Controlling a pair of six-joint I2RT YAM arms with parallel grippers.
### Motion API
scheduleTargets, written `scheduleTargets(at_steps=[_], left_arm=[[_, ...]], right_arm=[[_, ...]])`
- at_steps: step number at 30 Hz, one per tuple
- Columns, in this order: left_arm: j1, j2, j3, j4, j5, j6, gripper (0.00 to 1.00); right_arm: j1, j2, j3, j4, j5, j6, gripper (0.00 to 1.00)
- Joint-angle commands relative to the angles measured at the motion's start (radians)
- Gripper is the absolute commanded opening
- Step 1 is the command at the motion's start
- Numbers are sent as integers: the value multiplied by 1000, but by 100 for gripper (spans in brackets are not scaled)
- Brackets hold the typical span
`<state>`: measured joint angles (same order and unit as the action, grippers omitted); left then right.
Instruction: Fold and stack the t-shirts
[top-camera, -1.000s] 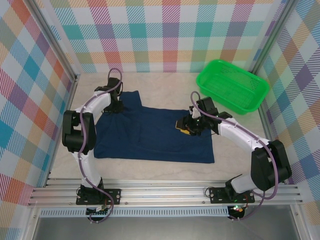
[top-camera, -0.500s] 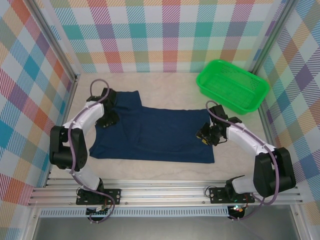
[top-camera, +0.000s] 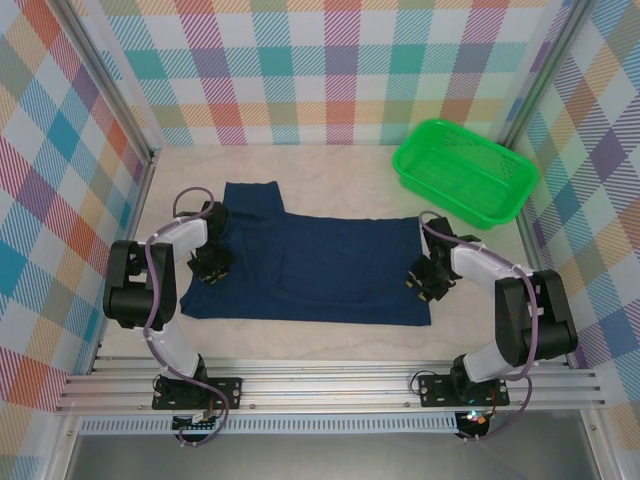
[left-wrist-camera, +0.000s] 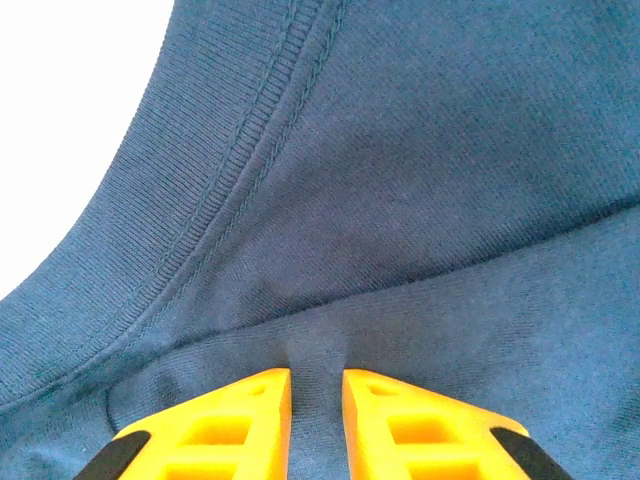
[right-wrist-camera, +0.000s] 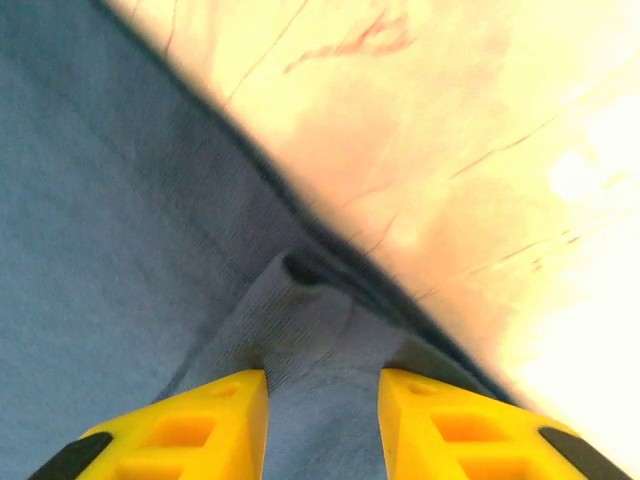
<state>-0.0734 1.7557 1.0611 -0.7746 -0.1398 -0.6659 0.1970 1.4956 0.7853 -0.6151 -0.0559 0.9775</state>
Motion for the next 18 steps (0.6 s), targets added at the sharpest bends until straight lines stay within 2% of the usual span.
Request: scheduleTargets(at_steps=[1, 9, 15, 18], left_arm=[[4, -33, -39, 17, -9, -7, 22], [-47, -167, -49, -7, 52, -26, 23], [-61, -163, -93, 42, 83, -40, 23], [-57, -134, -96, 44, 54, -37, 23]], right_arm=[[-22, -33, 7, -10, 8, 12, 36], [-19, -115, 7, -26, -33, 144, 37], [-18, -26, 43, 22, -48, 175, 37], [-18, 14, 61, 22, -42, 174, 33]])
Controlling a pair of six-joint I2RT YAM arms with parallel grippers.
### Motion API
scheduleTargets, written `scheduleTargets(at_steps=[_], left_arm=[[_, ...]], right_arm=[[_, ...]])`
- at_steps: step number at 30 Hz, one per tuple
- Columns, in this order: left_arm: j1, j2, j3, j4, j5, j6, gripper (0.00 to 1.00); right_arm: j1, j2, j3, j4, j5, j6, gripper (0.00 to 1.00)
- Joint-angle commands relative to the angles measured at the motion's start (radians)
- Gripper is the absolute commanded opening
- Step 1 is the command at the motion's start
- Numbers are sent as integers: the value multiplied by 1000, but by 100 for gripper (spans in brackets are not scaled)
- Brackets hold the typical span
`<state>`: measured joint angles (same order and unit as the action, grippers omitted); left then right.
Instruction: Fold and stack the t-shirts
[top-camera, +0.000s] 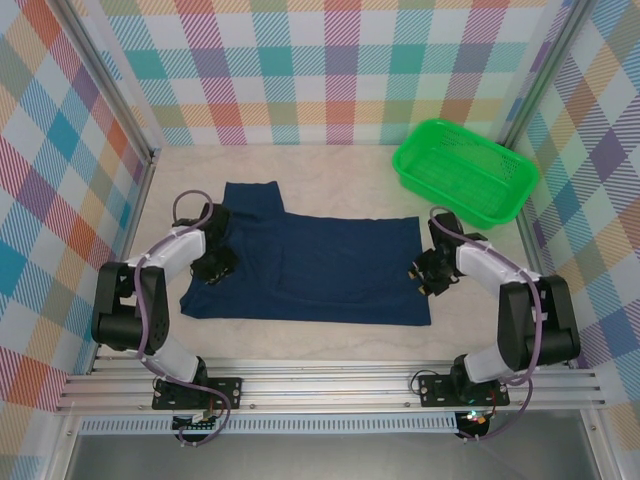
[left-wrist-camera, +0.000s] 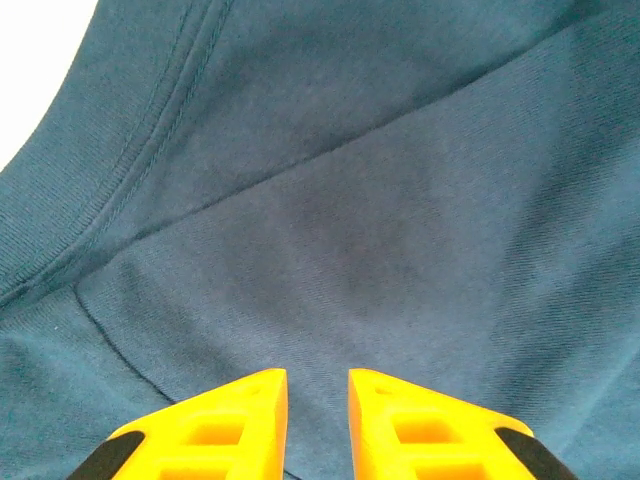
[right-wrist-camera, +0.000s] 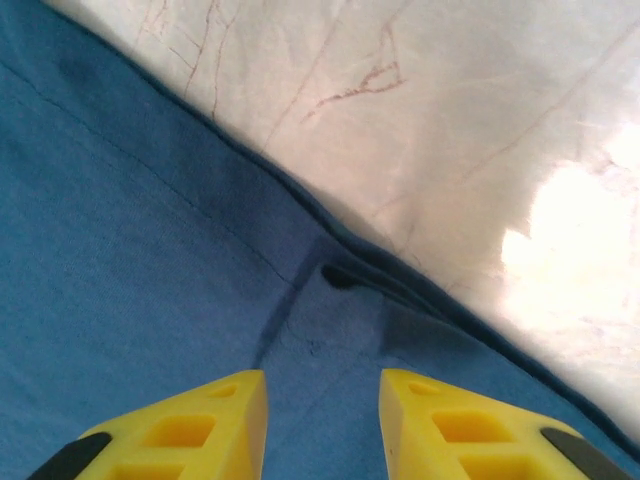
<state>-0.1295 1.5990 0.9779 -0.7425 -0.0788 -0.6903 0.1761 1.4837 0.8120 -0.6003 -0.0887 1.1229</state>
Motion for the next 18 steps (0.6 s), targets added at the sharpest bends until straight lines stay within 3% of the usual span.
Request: scheduleTargets(at_steps=[1, 10, 18], left_arm=[[4, 40, -18, 15, -6, -16, 22], [21, 68, -136, -50, -101, -147, 23], [39, -11, -186, -85, -162, -193, 26]], right_arm=[[3, 40, 29, 8, -5, 32, 32], [11, 107, -38, -52, 14, 31, 33], [118, 59, -39, -154, 47, 75, 37]])
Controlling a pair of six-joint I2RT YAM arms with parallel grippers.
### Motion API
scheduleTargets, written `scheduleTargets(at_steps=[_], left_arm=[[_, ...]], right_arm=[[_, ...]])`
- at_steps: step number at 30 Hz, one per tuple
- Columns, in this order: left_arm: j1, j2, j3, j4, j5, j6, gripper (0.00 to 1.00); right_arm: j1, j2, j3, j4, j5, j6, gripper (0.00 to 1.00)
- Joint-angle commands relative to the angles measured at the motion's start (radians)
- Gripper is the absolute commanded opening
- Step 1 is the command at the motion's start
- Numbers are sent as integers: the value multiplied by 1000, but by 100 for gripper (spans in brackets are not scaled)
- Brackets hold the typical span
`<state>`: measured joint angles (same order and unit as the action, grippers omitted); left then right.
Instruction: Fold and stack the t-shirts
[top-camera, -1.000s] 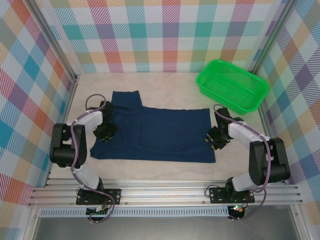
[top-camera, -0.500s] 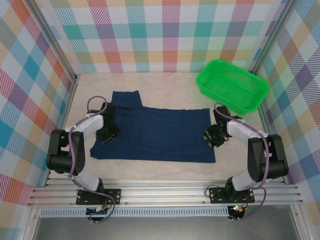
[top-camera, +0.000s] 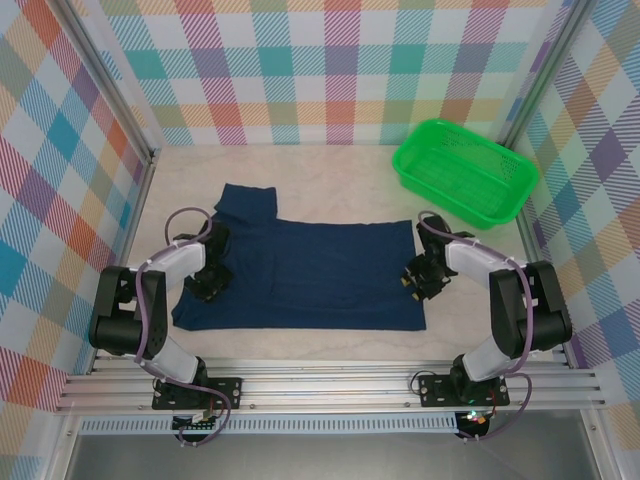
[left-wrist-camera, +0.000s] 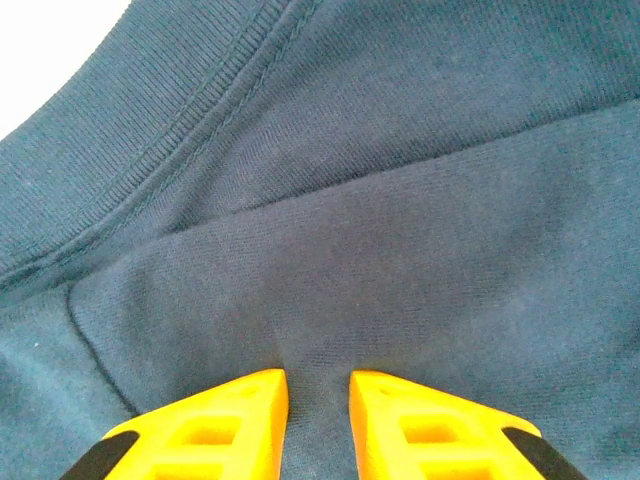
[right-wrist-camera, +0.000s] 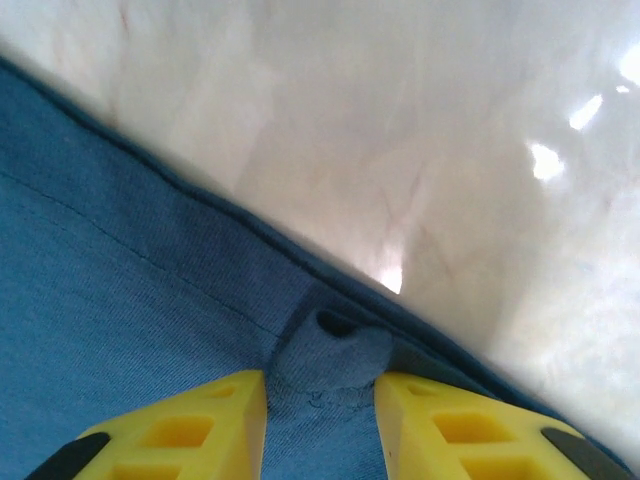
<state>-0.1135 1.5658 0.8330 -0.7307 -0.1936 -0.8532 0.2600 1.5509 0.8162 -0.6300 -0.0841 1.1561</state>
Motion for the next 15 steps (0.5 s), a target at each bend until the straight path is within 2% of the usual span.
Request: scheduleTargets(at_steps=[1, 4, 8, 10, 15], left_arm=[[28, 20, -26, -97, -44, -20, 28], [24, -4, 80, -136, -77, 19, 34], [24, -23, 281, -162, -106, 101, 45], [27, 6, 370, -108, -54, 164, 50], [66, 181, 586, 12, 54, 252, 53]], right_arm=[[43, -23, -42, -129, 55, 50, 40], [45, -70, 1, -140, 98, 20, 43], [44, -109, 136, -86, 172, -143, 47], [41, -87, 200, -38, 204, -226, 49], [25, 87, 353, 132, 207, -391, 45]])
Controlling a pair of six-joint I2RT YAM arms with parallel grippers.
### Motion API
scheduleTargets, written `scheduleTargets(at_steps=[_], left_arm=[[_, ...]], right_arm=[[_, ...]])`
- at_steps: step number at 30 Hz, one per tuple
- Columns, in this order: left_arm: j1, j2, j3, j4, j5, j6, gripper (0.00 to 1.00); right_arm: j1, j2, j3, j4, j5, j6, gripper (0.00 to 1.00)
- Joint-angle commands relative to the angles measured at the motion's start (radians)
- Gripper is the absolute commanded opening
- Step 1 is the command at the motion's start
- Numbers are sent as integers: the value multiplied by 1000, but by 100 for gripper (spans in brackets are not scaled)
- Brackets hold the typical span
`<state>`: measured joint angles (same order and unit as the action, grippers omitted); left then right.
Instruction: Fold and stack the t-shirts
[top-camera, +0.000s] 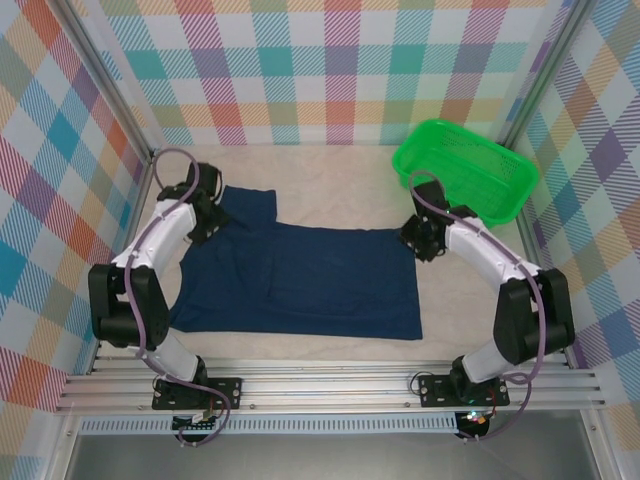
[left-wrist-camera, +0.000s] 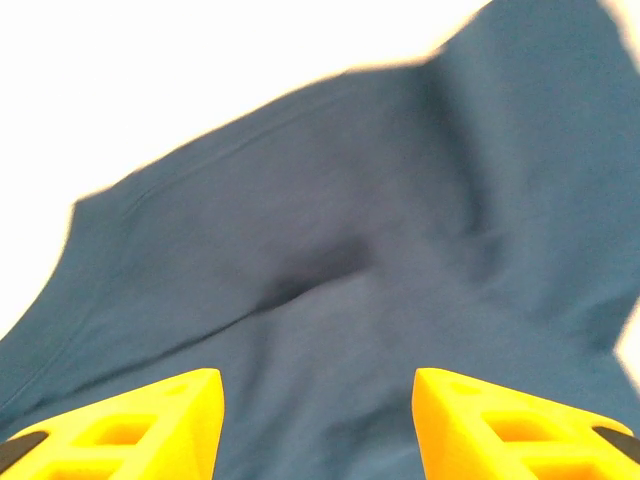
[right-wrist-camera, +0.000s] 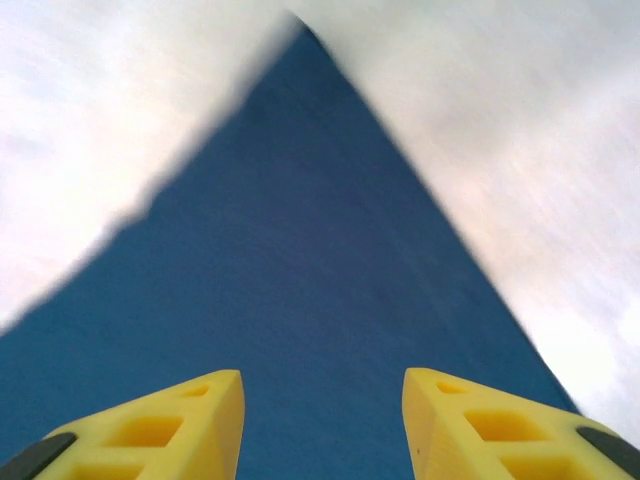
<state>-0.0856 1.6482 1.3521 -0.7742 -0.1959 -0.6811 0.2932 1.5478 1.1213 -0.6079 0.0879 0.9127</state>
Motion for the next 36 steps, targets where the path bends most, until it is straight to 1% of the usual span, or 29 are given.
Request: scheduleTargets(at_steps=[1, 3, 6, 8, 12, 14, 16, 19, 22, 26, 29, 31, 34, 36], left_arm=[[64, 137, 95, 84, 94, 78, 53], [114, 213, 155, 122, 180, 66, 53], [146, 320, 283, 113, 216, 107, 53], [158, 379, 364, 109, 217, 139, 52], [169, 463, 458, 144, 200, 191, 51], [171, 491, 484, 164, 197, 189, 51], [171, 508, 488, 195, 203, 171, 51], [170, 548, 522, 196, 210, 140, 53], [168, 585, 562, 200, 221, 141, 53], [168, 640, 605, 235, 250, 173, 53], [168, 676, 638, 247, 255, 185, 53], [166, 691, 643, 272, 273, 191, 52], [159, 722, 663, 289, 277, 213, 51], [157, 745, 676, 293, 277, 214, 51]], right_arm=[[-12, 135, 79, 130, 38, -161, 45], [-28, 210, 138, 139, 43, -166, 44], [-47, 307, 220, 122, 46, -158, 41], [-54, 366, 270, 98, 49, -159, 40], [-56, 433, 337, 6, 118, -151, 38], [-61, 448, 342, -13, 130, -142, 38], [-65, 459, 335, -8, 117, -136, 39], [-65, 482, 353, -47, 126, -112, 39], [-65, 491, 345, -34, 125, -107, 39], [-65, 533, 381, -46, 121, -119, 31], [-66, 544, 404, -55, 121, -131, 18], [-65, 542, 408, -56, 116, -135, 12], [-65, 536, 414, -62, 110, -138, 6], [-65, 533, 417, -65, 104, -140, 5]])
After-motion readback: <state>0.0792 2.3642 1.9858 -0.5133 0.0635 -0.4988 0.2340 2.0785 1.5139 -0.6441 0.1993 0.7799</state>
